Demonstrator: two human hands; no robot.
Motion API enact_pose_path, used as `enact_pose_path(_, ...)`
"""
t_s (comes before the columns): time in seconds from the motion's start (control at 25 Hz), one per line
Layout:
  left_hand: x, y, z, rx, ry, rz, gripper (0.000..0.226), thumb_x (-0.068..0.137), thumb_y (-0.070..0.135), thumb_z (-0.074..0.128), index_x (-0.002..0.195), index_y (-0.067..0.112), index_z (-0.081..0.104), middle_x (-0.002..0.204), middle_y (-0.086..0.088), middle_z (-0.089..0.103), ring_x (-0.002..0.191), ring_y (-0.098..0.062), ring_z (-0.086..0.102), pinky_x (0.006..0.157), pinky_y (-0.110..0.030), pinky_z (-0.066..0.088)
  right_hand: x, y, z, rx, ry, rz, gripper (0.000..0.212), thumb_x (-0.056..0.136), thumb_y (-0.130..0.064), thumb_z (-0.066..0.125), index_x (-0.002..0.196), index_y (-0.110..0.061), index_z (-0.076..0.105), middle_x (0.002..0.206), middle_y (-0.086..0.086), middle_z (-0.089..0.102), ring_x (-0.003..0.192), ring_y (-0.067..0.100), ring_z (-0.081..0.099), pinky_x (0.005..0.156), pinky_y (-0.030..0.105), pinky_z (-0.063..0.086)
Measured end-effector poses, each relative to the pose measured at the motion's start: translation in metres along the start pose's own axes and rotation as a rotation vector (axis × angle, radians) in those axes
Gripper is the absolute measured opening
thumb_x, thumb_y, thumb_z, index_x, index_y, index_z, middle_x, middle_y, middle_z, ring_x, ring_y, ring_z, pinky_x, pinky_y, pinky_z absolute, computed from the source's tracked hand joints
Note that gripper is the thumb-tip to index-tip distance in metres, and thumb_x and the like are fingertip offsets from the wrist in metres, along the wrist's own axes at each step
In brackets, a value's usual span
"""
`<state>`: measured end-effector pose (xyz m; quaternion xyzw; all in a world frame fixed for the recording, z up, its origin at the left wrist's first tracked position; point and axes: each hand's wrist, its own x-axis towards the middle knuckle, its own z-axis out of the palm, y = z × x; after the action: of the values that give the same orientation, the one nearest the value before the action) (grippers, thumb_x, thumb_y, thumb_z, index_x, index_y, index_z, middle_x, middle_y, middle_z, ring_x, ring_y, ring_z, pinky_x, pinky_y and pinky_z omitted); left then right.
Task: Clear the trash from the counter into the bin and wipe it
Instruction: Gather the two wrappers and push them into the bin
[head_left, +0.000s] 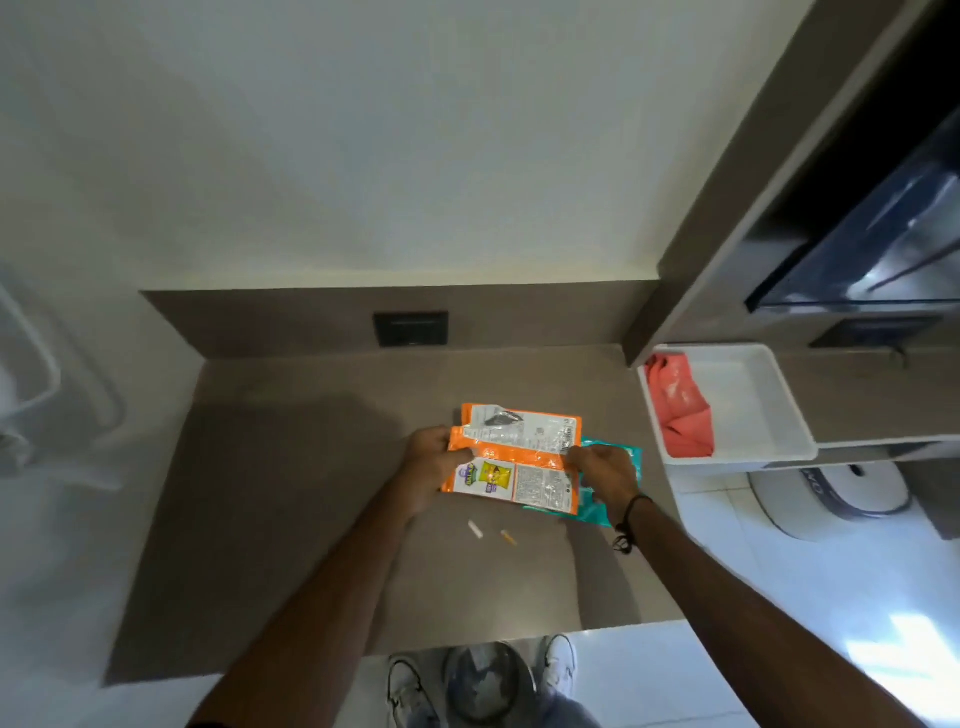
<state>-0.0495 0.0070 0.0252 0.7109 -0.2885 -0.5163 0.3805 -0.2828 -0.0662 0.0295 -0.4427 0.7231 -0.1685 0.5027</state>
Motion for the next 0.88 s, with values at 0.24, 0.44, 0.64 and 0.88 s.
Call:
enact_pose_path(0.24, 0.019, 0.019, 0.108, 0.597, 0.072, 0.003, 0.026, 0.085, 0.023, 0.074, 0.101, 0.005, 0.08, 0.104, -0.017, 0.08, 0.093, -0.031, 0.078, 0.078, -0.036, 0.062, 0.053, 0.036, -0.076, -0.17, 0.053, -0.013, 0.02, 0.08, -0.028, 0.074, 0.069, -0.013, 0.068, 0.076, 0.007, 0.072, 0.069, 0.019, 0.065, 0.061, 0.025, 0.047)
enact_pose_path(0.44, 0.012, -0.011, 0.141, 0.816, 0.248, -0.086, 0.039, 0.08, 0.031, 0.082, 0.109, 0.007, 0.07, 0.117, -0.015, 0.074, 0.106, -0.03, 0.072, 0.09, -0.045, 0.062, 0.069, 0.062, -0.086, -0.469, -0.019, -0.119, 0.033, 0.077, -0.036, 0.076, 0.101, -0.014, 0.072, 0.104, 0.01, 0.075, 0.095, 0.027, 0.071, 0.075, 0.031, 0.052)
enact_pose_path(0.64, 0.004, -0.019, 0.155, 0.655, 0.246, -0.144, 0.03, 0.079, 0.016, 0.085, 0.1, 0.01, 0.064, 0.111, -0.011, 0.077, 0.097, -0.027, 0.077, 0.082, -0.043, 0.065, 0.07, 0.067, -0.088, -0.261, -0.041, -0.037, 0.051, 0.072, -0.032, 0.083, 0.115, -0.013, 0.064, 0.111, 0.008, 0.072, 0.1, 0.027, 0.071, 0.079, 0.03, 0.055)
enact_pose_path(0.88, -0.005, -0.01, 0.157, 0.407, 0.122, -0.169, 0.011, 0.081, 0.0, 0.076, 0.087, 0.008, 0.072, 0.108, -0.019, 0.079, 0.095, -0.03, 0.078, 0.072, -0.037, 0.065, 0.057, 0.074, -0.11, 0.105, -0.241, 0.093, 0.036, 0.082, -0.008, 0.077, 0.117, 0.001, 0.071, 0.115, 0.021, 0.073, 0.094, 0.032, 0.073, 0.067, 0.03, 0.061)
